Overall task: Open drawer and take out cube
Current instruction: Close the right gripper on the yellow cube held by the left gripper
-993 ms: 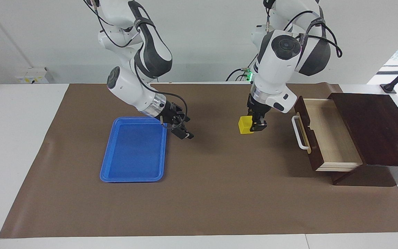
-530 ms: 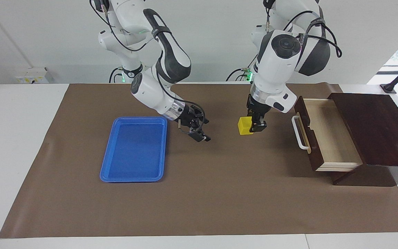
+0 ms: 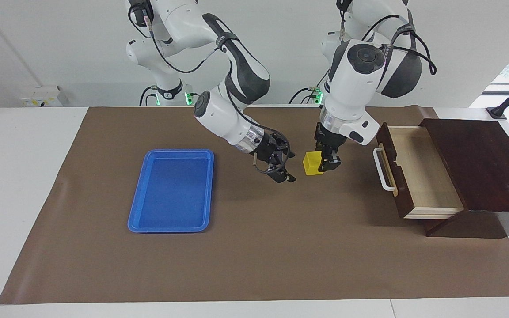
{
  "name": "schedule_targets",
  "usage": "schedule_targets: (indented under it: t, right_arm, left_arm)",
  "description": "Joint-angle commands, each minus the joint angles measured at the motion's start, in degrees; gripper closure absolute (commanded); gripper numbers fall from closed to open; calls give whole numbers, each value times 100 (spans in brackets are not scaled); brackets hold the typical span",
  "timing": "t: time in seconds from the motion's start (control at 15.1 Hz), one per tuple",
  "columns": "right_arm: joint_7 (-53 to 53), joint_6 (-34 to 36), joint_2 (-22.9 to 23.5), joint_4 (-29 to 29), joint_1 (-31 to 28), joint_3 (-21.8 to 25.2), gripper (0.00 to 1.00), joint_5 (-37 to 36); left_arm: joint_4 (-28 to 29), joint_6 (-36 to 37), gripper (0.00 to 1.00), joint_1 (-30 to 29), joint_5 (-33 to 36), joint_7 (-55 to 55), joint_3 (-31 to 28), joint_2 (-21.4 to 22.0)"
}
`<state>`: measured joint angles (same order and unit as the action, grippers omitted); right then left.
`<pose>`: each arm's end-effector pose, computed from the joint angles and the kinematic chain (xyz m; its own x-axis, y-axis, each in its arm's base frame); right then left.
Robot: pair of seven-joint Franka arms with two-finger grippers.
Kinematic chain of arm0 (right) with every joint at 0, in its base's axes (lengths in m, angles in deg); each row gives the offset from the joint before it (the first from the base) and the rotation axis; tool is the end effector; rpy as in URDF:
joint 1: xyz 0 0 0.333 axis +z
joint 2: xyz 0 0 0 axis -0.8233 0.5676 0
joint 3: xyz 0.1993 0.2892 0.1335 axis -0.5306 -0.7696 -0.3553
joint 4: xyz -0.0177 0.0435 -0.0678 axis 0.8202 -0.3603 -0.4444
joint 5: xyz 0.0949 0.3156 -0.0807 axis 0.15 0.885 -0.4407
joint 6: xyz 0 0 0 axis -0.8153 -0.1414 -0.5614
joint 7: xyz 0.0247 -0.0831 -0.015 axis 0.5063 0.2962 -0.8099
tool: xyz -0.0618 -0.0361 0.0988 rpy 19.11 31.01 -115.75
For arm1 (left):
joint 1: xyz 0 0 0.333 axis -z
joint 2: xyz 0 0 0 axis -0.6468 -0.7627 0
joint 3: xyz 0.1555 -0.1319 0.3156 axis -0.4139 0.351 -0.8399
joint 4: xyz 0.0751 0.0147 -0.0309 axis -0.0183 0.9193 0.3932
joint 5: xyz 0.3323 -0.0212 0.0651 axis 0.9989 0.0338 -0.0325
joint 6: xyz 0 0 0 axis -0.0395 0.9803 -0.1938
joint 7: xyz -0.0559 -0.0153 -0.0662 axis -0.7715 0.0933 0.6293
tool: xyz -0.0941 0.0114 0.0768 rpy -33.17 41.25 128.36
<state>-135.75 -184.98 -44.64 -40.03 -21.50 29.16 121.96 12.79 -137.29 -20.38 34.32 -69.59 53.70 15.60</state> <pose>0.5712 0.3882 0.4861 -0.0026 -0.7014 -0.7127 -0.9923 0.0899 -0.0849 0.5553 -0.2708 0.5838 0.0150 0.9989 -0.0445 0.9999 -0.0148 0.0044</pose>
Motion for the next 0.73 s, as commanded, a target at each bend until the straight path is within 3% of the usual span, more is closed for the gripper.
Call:
schedule_targets:
  t: [0.0,0.33,0.66]
  right_arm:
    - [-217,355,182,330,62,19,0,-461]
    - [-568,962,296,795,1,28,0,-567]
    - [-709,946,357,937,35,28,0,-576]
  left_arm:
    - [-57,-47,100,83,-94,-73,-76,-40]
    - [-13,-47,100,91,-85,-82,-85,-31]
    - [31,-82,100,162,-85,-109,-85,-13]
